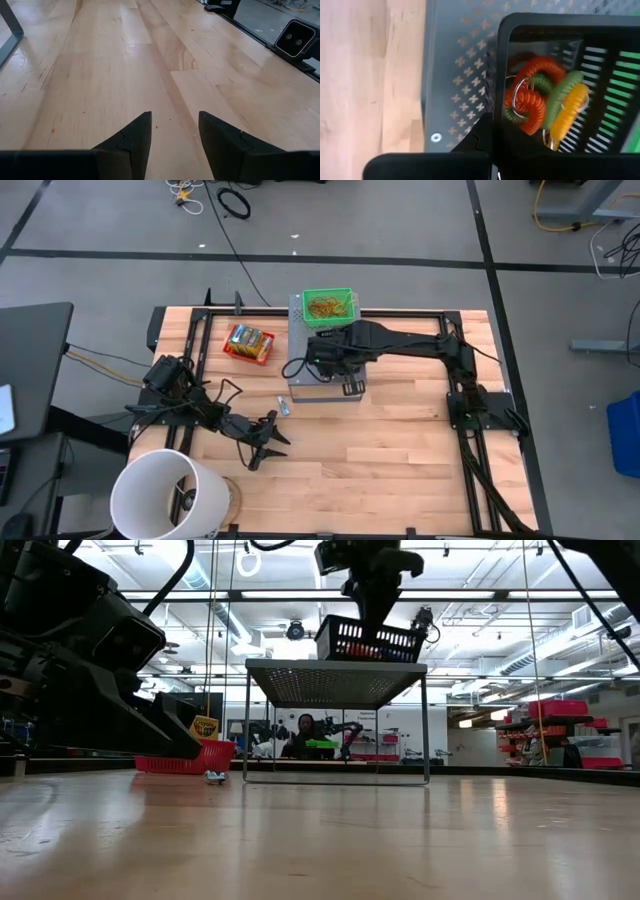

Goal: Pick & Place Office Desk Supplies
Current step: Put the black basket on the shelf

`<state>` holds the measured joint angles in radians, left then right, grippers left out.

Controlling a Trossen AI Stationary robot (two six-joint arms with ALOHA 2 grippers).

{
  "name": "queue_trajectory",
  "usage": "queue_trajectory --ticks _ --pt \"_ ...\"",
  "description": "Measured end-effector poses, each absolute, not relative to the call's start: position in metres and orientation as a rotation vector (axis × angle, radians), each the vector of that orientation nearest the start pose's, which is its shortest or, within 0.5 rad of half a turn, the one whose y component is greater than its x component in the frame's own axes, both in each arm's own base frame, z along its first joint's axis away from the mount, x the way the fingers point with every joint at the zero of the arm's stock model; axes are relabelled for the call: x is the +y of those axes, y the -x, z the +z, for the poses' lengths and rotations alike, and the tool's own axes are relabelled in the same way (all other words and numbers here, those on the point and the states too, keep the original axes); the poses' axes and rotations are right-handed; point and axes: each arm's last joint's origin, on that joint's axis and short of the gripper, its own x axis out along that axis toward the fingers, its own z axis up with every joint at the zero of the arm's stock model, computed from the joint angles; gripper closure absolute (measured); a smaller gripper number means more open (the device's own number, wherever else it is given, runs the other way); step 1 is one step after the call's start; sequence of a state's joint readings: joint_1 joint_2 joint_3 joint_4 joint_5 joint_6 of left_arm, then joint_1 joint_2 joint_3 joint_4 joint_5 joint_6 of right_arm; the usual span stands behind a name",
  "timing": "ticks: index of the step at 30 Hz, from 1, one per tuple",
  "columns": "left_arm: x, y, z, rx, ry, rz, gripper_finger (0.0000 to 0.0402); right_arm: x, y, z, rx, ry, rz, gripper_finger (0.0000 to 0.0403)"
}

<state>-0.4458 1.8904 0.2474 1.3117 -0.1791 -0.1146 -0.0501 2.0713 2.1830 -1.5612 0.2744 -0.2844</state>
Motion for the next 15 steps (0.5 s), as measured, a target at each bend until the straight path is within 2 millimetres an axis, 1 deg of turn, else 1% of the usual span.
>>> queue_trajectory --ticks 6,15 --pt "-0.097 -0.215 0.074 0.330 0.010 -0.246 0.0232 -0.038 -0.400 0.326 1.439 0.420 -0.036 0.0398" --pt "-0.097 -0.215 0.074 0.330 0.010 -0.246 0.0232 -0.044 -0.409 0.328 1.336 0.439 0.035 0.0398"
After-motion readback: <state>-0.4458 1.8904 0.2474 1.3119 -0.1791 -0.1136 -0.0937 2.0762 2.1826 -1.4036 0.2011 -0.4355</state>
